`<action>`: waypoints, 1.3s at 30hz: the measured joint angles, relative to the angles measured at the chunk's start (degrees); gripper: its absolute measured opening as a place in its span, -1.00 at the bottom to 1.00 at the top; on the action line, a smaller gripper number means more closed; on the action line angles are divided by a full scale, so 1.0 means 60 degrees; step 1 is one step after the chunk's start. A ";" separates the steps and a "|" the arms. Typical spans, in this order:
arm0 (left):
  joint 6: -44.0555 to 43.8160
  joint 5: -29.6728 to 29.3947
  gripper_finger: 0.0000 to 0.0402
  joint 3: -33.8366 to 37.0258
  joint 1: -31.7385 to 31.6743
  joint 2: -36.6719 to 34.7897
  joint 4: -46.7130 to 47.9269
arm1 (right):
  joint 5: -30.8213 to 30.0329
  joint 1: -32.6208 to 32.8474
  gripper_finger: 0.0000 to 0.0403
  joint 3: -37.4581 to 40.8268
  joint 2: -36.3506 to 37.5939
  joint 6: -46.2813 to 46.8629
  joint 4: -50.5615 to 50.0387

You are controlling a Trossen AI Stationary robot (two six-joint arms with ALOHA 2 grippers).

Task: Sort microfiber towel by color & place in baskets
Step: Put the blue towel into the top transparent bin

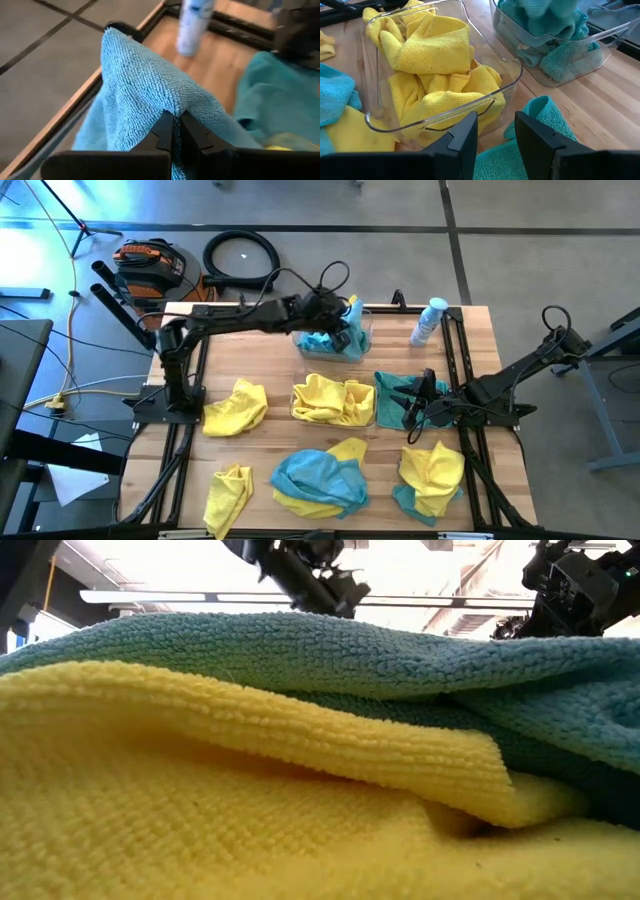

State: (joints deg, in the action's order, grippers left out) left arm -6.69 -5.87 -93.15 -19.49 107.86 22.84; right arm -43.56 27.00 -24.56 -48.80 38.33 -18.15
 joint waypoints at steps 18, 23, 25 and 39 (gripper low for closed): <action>0.4015 0.2399 -1.00 -0.0179 -0.1201 0.2019 0.0246 | 0.0002 0.0000 -0.38 -0.0002 0.0000 -0.0185 -0.0005; 0.4212 0.2371 -1.00 -0.0177 -0.1191 0.2667 0.0171 | 0.0002 0.0000 -0.38 -0.0002 0.0000 -0.0213 -0.0007; 0.4177 0.2258 -1.00 -0.0178 -0.1196 0.2816 0.0146 | 0.0001 0.0002 -0.38 -0.0002 0.0000 -0.0213 -0.0007; 0.3657 0.1340 -0.85 -0.0181 -0.1191 0.2833 -0.0075 | 0.0002 0.0004 -0.38 -0.0002 0.0000 -0.0213 -0.0088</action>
State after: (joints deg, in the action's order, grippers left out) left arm 15.25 2.17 -94.24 -26.63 124.86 22.39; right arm -43.55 27.03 -24.58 -48.80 37.06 -18.68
